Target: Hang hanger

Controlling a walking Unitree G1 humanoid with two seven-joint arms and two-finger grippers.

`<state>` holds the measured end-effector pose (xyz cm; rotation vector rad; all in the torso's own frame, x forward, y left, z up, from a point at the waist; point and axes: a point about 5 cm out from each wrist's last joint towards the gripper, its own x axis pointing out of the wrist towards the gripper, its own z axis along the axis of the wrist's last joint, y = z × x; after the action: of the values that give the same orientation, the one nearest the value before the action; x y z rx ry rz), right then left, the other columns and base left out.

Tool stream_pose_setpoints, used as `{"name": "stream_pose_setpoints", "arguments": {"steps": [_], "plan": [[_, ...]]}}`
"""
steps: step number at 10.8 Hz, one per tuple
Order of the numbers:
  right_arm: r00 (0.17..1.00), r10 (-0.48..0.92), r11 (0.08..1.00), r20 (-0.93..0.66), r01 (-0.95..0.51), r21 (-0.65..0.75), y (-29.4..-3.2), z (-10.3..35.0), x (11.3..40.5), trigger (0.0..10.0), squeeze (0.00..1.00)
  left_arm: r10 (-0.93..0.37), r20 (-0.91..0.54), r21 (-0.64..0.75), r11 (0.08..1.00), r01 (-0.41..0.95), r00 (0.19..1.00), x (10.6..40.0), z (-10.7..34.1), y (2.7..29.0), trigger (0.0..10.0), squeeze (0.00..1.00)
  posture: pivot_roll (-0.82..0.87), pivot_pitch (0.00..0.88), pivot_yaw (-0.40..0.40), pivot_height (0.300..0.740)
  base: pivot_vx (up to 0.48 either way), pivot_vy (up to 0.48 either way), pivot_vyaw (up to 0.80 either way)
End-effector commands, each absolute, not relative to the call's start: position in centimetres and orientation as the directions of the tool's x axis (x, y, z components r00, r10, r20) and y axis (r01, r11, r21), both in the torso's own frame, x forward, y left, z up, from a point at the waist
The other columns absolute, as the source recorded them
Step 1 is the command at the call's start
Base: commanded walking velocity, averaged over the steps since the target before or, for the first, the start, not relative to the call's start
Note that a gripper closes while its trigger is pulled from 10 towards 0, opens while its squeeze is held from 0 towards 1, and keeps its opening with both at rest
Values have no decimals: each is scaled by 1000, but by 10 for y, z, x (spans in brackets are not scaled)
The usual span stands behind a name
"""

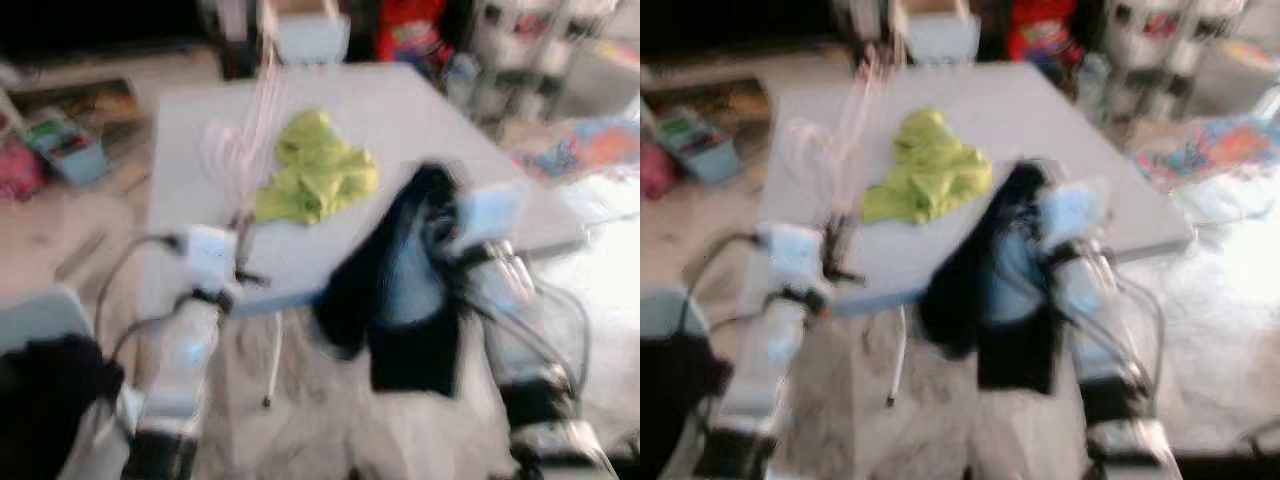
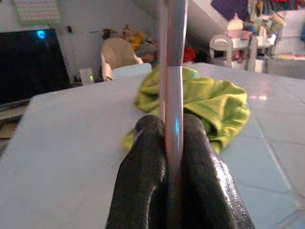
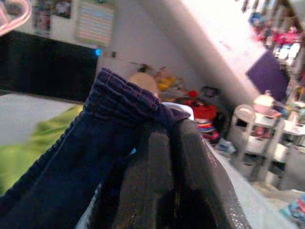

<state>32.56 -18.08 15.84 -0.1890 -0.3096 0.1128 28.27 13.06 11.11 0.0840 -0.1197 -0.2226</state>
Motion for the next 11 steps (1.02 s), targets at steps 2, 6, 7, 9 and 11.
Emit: {"name": "stream_pose_setpoints", "arguments": {"steps": [2,6,7,9,11], "plan": [[890,158,976,428,-75,-206,-176,203,348,0,0,-190,98,112,977,179,977,285,111,138,10000,0,-58,0,-24,740,322,0,0],[809,199,979,553,-138,-150,-142,265,383,0,0,-162,98,121,981,150,982,286,111,135,10000,0,-43,0,-39,740,0,0,0],[760,184,982,624,-169,-84,-130,305,393,0,0,-146,101,120,984,133,984,285,111,137,10000,0,-36,0,-50,740,0,0,0],[732,134,981,667,-194,16,-129,336,398,0,0,-132,104,115,986,120,986,283,110,136,10000,0,-23,0,-67,740,0,0,0],[744,174,973,646,-229,2,-118,323,401,0,0,-120,110,112,988,108,987,281,111,135,10000,0,-16,0,-77,740,0,0,0]]}}
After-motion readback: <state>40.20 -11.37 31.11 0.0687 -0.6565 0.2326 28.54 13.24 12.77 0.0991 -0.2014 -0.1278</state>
